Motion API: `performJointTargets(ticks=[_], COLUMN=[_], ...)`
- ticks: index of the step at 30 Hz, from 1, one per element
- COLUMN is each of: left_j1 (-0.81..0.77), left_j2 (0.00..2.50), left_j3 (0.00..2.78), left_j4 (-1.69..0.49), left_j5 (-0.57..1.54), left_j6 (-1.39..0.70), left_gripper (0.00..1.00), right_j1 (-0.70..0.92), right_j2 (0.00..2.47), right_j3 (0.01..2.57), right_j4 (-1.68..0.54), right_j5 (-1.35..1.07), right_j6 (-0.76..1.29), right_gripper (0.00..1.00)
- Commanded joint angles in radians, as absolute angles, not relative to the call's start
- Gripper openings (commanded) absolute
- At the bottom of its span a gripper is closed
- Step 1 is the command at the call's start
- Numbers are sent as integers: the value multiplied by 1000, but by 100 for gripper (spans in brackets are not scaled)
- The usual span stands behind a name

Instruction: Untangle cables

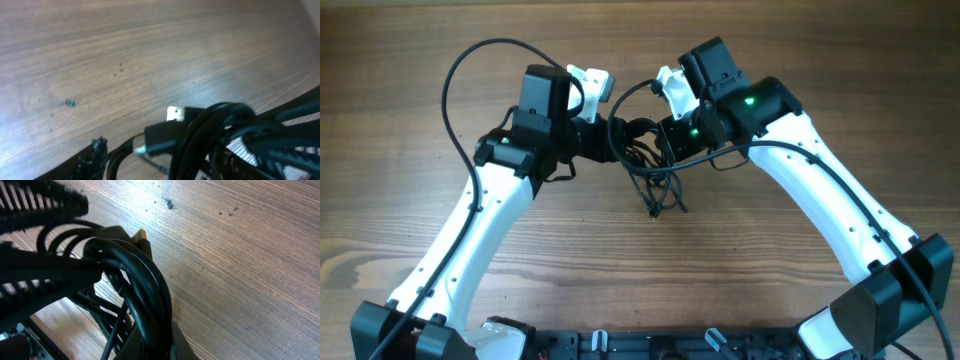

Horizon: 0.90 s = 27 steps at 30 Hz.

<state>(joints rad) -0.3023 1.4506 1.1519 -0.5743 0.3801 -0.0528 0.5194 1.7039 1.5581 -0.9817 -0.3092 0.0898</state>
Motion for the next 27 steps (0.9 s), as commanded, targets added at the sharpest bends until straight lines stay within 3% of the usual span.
performJointTargets(ticks=[1, 7, 10, 17, 19, 27], left_j1=[-302, -303, -300, -205, -198, -198], left_j2=[1489, 1576, 1605, 1613, 1613, 1613], left_j3=[1164, 1164, 1164, 1164, 1164, 1164], left_j4=[-622, -637, -625, -561, -546, -542], left_j5=[288, 287, 286, 321, 351, 351], left_j6=[-65, -121, -121, -192, -192, -196], left_gripper=[61, 60, 55, 13, 5, 4], right_j1=[521, 521, 519, 436, 403, 279], right_j2=[1706, 1706, 1705, 1677, 1673, 1673], right_j3=[1559, 1559, 1559, 1565, 1565, 1565], right_j4=[-956, -934, -936, -936, -936, -918], right_j5=[-382, -480, -553, -875, -964, -1233], right_j6=[107, 95, 55, -54, -67, -84], right_gripper=[4, 4, 4, 4, 4, 4])
